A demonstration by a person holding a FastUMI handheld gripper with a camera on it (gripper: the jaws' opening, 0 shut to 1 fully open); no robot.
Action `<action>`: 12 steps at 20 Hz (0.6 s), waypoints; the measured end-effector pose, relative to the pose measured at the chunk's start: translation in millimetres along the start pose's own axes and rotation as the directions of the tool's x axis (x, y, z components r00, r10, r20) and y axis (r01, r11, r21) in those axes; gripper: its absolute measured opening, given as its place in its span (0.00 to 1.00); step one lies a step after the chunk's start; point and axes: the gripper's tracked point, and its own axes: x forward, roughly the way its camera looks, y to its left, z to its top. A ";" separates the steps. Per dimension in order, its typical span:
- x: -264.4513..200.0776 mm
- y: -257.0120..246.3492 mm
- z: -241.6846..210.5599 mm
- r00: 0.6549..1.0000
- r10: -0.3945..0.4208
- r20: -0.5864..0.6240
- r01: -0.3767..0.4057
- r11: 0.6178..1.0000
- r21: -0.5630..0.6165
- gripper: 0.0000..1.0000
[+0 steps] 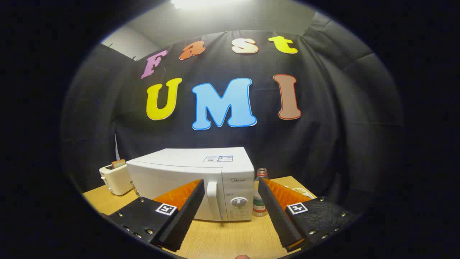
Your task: Open the microwave, put the food inside, and close the microwave door.
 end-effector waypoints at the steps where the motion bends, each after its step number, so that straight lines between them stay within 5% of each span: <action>1: 0.8 3.6 1.4 1.000 0.006 0.010 -0.006 1.000 -0.001 0.96; 12: -20.8 38.1 16.4 0.996 0.057 0.071 -0.054 0.997 -0.051 0.96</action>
